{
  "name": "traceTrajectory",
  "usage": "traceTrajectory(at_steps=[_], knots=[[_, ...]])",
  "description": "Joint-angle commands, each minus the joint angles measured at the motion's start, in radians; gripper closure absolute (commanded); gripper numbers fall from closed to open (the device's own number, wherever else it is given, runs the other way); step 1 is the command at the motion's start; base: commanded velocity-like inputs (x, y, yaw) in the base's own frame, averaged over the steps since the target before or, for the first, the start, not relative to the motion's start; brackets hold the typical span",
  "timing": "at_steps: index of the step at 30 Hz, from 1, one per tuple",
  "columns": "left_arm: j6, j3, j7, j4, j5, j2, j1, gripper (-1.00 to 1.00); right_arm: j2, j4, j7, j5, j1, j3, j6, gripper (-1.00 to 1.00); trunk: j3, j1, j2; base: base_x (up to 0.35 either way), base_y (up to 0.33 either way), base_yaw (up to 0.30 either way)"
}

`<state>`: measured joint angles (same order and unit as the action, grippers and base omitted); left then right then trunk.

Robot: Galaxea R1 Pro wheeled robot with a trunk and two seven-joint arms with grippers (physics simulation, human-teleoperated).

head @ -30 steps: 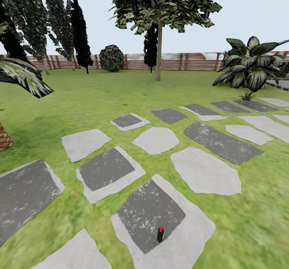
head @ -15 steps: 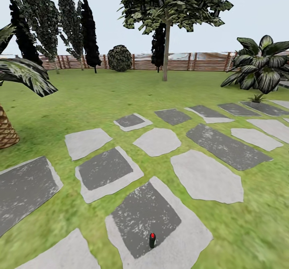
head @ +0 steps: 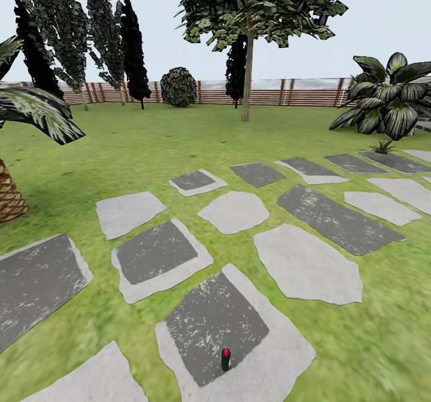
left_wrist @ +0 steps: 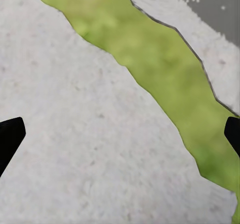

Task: Pick up the pesticide atomizer in the garden and spray insectifuge to fully cover both potted plants in the garden.

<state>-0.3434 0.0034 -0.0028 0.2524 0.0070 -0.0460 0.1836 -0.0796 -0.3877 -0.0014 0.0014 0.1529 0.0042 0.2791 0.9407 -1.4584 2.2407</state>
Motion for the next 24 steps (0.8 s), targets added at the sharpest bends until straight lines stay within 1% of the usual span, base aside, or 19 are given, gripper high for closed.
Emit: traceTrajectory(at_steps=[1, 8, 24], knots=[[-0.003, 0.000, 0.000, -0.001, 0.001, 0.000, 0.001, -1.00, 0.000, 0.001, 0.000, 0.000, 0.000, 0.000, 0.003, -1.00, 0.001, 0.000, 0.000, 0.000, 0.000, 0.000], [-0.003, -0.002, 0.000, -0.001, -0.009, 0.000, 0.001, -1.00, 0.000, 0.001, 0.000, 0.000, 0.000, 0.000, 0.003, -1.00, 0.001, 0.000, 0.000, 0.000, 0.000, 0.000], [-0.003, -0.001, -0.001, -0.001, -0.010, 0.000, 0.001, -1.00, 0.000, 0.000, 0.000, 0.000, 0.001, 0.000, 0.003, -1.00, 0.001, 0.000, 0.000, 0.000, 0.000, 0.000]])
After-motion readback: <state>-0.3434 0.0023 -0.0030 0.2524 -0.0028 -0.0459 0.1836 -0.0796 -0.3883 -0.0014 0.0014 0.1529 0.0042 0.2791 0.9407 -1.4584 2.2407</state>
